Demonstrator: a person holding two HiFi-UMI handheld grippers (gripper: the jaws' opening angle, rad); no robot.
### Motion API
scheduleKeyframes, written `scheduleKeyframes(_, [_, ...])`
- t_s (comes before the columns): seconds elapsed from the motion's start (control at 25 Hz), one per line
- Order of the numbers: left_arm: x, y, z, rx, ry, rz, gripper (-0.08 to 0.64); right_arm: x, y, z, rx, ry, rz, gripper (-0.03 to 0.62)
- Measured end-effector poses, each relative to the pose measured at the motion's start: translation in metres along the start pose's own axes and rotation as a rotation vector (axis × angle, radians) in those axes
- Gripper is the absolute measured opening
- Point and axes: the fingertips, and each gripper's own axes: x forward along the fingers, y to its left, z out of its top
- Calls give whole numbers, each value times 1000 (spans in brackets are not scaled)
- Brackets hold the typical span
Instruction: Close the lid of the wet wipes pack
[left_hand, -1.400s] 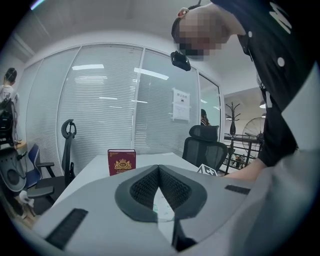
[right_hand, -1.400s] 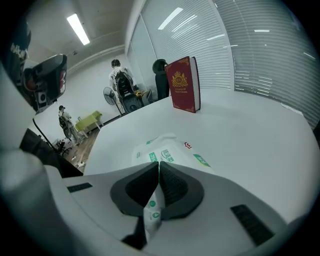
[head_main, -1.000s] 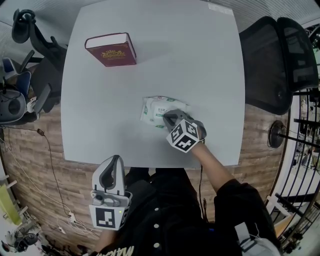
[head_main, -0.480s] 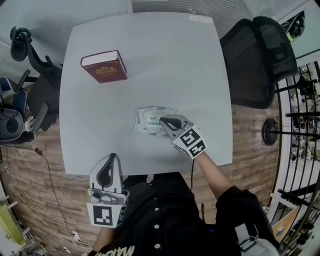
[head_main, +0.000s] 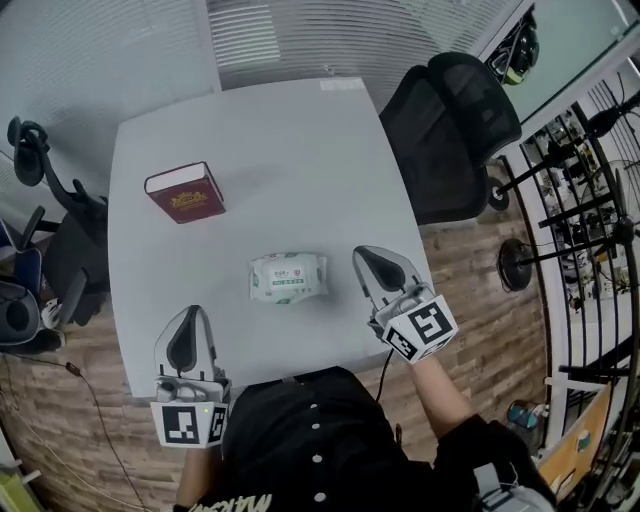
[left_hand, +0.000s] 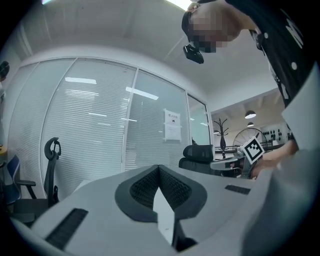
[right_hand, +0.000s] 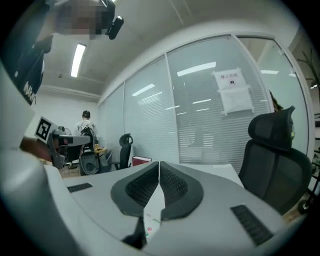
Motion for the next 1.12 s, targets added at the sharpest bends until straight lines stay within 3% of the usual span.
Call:
scheduleKeyframes(0.28, [2, 13, 23, 39, -54, 1, 6, -57, -17, 55, -4, -165, -189, 31])
scheduleKeyframes(0.56, [-7, 36, 38, 31, -93, 49, 6, -96, -29, 67, -14, -229, -285, 31])
scheduleKeyframes(0.88, [-23, 50, 46, 46, -87, 95, 6, -117, -31, 88, -35, -308, -344, 31])
scheduleKeyframes(1.12, [-27, 50, 47, 56, -80, 99, 6, -119, -24, 85, -27, -317, -339, 31])
